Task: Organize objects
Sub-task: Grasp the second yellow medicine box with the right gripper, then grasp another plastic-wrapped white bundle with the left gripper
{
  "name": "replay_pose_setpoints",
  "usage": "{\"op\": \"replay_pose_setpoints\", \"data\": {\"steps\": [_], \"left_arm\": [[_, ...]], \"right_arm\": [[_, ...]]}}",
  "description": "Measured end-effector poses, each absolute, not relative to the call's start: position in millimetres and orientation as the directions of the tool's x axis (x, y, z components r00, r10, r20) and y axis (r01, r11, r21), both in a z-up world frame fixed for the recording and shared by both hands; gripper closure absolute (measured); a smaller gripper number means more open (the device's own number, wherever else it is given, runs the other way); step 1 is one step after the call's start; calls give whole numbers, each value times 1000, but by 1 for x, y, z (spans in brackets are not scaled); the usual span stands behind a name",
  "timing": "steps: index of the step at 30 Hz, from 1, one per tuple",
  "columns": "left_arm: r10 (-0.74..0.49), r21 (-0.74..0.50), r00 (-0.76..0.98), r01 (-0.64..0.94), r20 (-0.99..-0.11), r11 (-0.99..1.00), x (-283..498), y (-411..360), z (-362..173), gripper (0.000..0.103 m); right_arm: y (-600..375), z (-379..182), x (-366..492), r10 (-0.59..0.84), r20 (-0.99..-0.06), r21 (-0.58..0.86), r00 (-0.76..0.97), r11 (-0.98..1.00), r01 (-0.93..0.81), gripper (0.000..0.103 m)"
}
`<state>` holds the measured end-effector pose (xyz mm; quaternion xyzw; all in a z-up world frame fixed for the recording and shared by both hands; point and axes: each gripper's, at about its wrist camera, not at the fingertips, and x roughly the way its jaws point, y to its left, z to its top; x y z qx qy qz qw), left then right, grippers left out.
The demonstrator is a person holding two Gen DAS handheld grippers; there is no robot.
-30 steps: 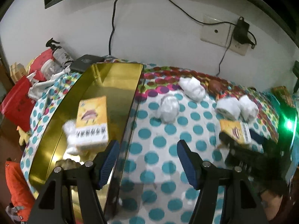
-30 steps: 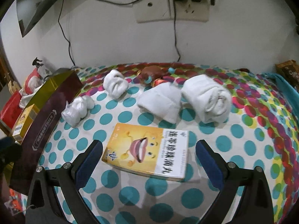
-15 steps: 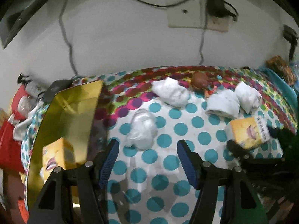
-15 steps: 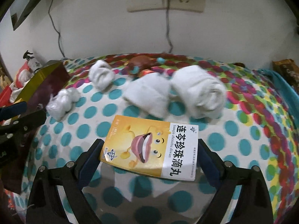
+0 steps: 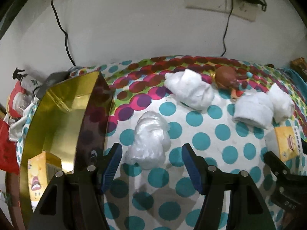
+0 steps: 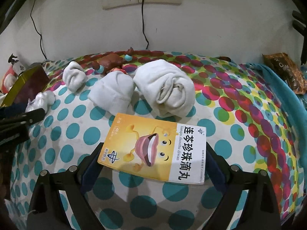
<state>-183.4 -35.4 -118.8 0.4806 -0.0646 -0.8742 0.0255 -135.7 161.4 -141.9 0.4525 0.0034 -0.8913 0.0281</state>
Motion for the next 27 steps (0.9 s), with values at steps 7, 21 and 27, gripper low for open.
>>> {"op": "replay_pose_setpoints", "data": {"steps": [7, 21, 27], "left_arm": [[-76, 104, -550, -21, -832, -994, -190, -37, -124, 37], [-80, 112, -565, -21, -821, -994, -189, -37, -128, 66], [-80, 111, -567, -20, -820, -994, -186, -36, -126, 67]], "right_arm": [[162, -139, -137, -53, -806, 27, -590, -998, 53, 9], [159, -138, -137, -52, -806, 26, -590, -998, 52, 9], [158, -138, -137, -51, -806, 25, -589, -998, 52, 9]]}}
